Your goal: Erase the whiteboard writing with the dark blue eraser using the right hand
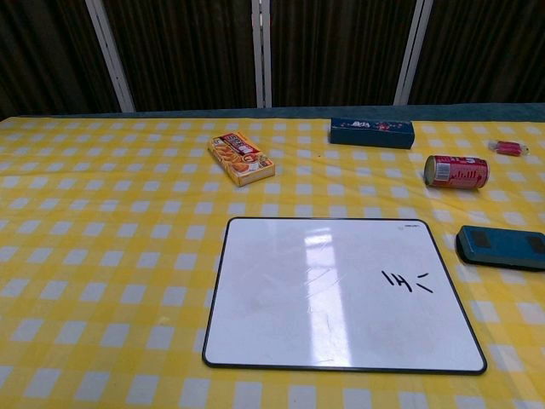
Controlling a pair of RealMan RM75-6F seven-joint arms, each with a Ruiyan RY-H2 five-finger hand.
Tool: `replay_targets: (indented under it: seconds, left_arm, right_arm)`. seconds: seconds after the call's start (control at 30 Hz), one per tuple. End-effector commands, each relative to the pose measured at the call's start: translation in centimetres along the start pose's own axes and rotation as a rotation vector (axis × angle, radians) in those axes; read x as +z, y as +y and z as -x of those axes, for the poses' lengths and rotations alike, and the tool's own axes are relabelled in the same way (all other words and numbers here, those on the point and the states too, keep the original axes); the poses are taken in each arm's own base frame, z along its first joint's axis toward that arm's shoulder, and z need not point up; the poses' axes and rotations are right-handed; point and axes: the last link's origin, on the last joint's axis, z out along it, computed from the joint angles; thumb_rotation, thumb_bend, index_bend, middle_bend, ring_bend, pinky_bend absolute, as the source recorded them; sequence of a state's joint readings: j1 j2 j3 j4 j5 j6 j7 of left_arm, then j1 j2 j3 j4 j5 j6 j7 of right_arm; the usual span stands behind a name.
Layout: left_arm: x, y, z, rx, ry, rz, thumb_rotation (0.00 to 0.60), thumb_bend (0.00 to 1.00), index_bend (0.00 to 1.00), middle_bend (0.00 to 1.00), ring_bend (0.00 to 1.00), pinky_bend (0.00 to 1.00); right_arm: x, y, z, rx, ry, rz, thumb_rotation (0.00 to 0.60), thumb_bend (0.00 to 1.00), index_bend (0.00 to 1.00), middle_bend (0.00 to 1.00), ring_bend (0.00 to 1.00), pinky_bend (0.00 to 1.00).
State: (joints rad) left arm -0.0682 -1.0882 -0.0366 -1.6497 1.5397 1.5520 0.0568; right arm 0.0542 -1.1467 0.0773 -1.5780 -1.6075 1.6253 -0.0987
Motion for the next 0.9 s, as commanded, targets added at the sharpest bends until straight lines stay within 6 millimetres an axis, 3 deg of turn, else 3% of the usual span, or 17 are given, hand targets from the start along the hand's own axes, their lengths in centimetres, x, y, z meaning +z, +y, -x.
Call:
replay_targets:
  seconds: [0.03,0.23,0.37,0.53,0.7,0.9]
  left_arm:
    - [0.0,0.0,0.0,-0.002,0.0,-0.001,0.6,0.0,0.0,0.0,0.0,0.0]
    - [0.2,-0.1,0.1,0.0,-0.002,-0.004,0.6,0.0,0.0,0.0,0.0,0.0]
    - [0.6,-0.2,0.1,0.0,-0.002,-0.01,0.6,0.0,0.0,0.0,0.0,0.0]
    - [0.8,-0.2,0.2,0.003,-0.007,-0.018,0.6,0.0,0.0,0.0,0.0,0.0]
    - [0.9,-0.2,0.4,0.026,-0.01,-0.027,0.6,0.0,0.0,0.0,0.0,0.0]
    - [1.2,-0.2,0.3,0.034,-0.008,-0.042,0.6,0.0,0.0,0.0,0.0,0.0]
  right_arm:
    - [0.0,0.0,0.0,0.0,-0.002,0.0,0.6,0.0,0.0,0.0,0.0,0.0]
    - [0.1,0.0,0.3,0.005,-0.024,0.0,0.6,0.0,0.0,0.0,0.0,0.0]
    - [1.4,-0.9,1.6,0.047,-0.1,-0.025,0.6,0.0,0.02,0.0,0.0,0.0]
    - [3.8,-1.9,3.9,0.039,-0.22,-0.082,0.6,0.0,0.06,0.11,0.01,0.01]
    - [7.3,-3.0,6.6,0.014,-0.3,-0.118,0.6,0.0,0.19,0.27,0.13,0.16]
    - [8.9,-4.2,9.2,0.001,-0.382,-0.122,0.6,0.0,0.23,0.31,0.17,0.21]
